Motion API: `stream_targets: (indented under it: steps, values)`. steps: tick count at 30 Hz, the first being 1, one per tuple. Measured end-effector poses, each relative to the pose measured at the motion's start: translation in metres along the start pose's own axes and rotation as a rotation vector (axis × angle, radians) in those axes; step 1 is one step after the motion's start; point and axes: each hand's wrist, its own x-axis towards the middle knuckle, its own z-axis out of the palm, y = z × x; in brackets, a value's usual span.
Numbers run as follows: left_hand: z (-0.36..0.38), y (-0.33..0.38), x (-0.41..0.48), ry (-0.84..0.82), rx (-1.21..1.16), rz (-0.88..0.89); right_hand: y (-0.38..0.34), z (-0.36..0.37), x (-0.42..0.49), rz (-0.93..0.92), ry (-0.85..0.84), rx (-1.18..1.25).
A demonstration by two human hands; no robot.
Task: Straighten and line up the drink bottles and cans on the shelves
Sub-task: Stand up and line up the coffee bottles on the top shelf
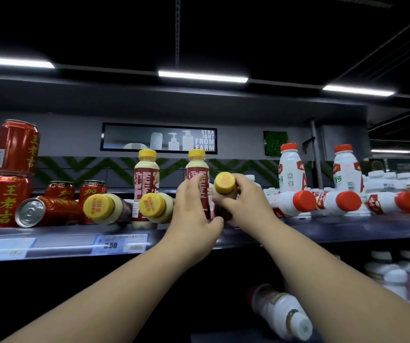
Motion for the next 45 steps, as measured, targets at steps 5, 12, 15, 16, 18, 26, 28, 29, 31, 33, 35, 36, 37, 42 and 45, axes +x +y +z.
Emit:
stream_targets:
  steps: [5,12,15,16,18,26,28,29,31,33,35,36,37,42,45]
  values:
    - [0.009,-0.002,0.017,-0.003,-0.044,-0.086,-0.012,-0.006,0.031,0.062,0.078,0.079]
    - [0.015,-0.014,0.029,0.033,-0.019,-0.156,-0.009,0.006,0.041,0.280,0.019,0.242]
    - [0.013,-0.017,0.030,0.016,0.002,-0.196,0.009,0.012,0.024,0.267,-0.105,0.148]
    - [0.013,-0.018,0.032,0.007,0.003,-0.208,0.013,0.014,0.021,0.249,-0.129,0.091]
    - [0.011,-0.018,0.036,-0.009,0.000,-0.228,0.016,0.014,0.019,0.218,-0.134,0.013]
    - [0.011,-0.020,0.053,-0.091,0.050,-0.334,0.022,0.004,0.003,0.224,-0.113,-0.164]
    - [0.009,-0.022,0.056,-0.096,0.032,-0.338,0.023,0.005,0.002,0.220,-0.074,-0.198]
    - [0.008,-0.024,0.058,-0.094,0.017,-0.344,0.023,0.005,0.002,0.222,-0.051,-0.207]
    - [0.006,-0.027,0.059,-0.093,-0.031,-0.350,0.024,0.005,0.002,0.236,-0.043,-0.188]
    - [0.005,-0.031,0.059,-0.136,-0.087,-0.349,0.024,0.005,0.003,0.247,-0.079,-0.173]
    - [0.005,-0.035,0.060,-0.170,-0.125,-0.331,0.026,0.005,0.003,0.236,-0.098,-0.166]
    - [0.005,-0.035,0.059,-0.174,-0.147,-0.325,0.026,0.006,0.003,0.237,-0.098,-0.158]
    - [0.005,-0.036,0.058,-0.173,-0.164,-0.321,0.027,0.006,0.003,0.236,-0.095,-0.150]
    - [0.007,-0.037,0.056,-0.100,-0.119,-0.302,0.026,0.005,0.002,0.214,-0.060,-0.165]
    - [0.007,-0.038,0.056,-0.073,-0.128,-0.339,0.025,0.007,0.000,0.198,-0.053,-0.203]
